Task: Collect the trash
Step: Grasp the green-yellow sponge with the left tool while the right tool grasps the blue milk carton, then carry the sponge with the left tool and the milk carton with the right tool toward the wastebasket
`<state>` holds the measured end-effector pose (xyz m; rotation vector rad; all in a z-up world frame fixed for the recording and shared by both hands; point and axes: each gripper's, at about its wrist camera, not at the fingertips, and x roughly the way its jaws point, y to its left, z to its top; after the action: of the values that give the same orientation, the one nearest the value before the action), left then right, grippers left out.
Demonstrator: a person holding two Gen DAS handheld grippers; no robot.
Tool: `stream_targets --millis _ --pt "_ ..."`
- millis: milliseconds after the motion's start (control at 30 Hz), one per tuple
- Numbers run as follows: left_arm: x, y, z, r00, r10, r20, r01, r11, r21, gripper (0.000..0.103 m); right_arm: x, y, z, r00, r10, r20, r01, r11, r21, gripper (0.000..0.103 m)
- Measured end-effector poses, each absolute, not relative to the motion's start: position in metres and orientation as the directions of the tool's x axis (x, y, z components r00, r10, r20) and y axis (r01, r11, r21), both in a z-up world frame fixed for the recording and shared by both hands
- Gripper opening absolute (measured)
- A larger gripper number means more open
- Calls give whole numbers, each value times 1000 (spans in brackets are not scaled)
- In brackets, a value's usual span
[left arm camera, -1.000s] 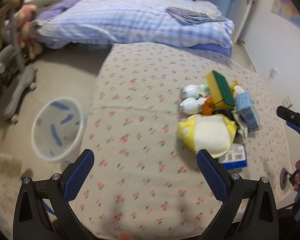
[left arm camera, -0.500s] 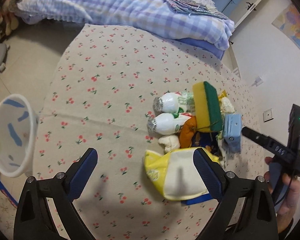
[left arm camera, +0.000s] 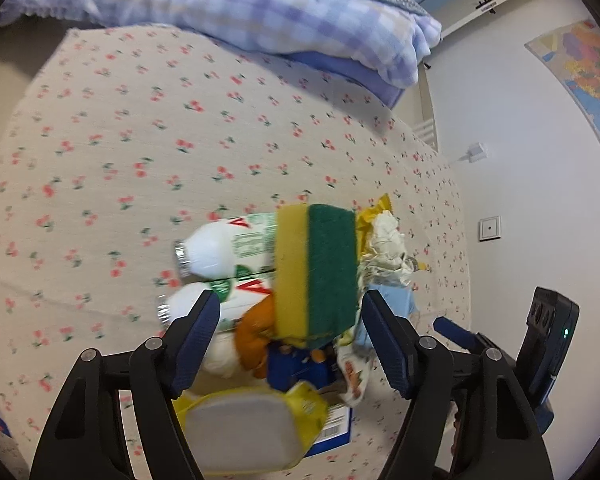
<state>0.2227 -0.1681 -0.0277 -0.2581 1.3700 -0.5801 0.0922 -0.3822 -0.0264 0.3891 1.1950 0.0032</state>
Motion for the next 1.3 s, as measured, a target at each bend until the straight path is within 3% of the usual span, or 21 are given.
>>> stream_targets --millis 67,167,233,367,567,800,1067,1200,1300 --pt "228 -177 -36 56 -545 -837 233 822 -519 69 90 -388 -26 379 213 -901 218 925 311 103" --pt "235 -183 -44 45 -577 -816 219 802 -555 43 87 -394 -26 383 202 -901 236 922 307 103" --pt "237 -186 -46 55 -580 -813 231 799 -555 33 85 -398 -27 383 202 -901 242 920 309 103" --pt "235 -181 -37 89 -592 -801 239 794 -560 24 82 -405 -27 394 214 -894 246 913 326 103" --pt "222 -153 7 241 -563 -791 269 822 -503 22 87 -391 -25 387 234 -892 136 942 306 103" --pt "188 -106 42 388 -511 -767 287 858 -427 21 105 -355 -31 388 97 -917 -23 995 96 102" --pt "168 -61 35 420 -591 -689 269 806 -527 21 126 -363 -52 381 51 -923 66 994 83 75" --pt "172 -47 18 391 -576 -718 212 815 -539 21 123 -368 -52 396 51 -917 109 989 103 65" --pt "176 -41 9 391 -509 -767 202 860 -468 21 117 -372 -45 403 90 -911 131 979 155 61"
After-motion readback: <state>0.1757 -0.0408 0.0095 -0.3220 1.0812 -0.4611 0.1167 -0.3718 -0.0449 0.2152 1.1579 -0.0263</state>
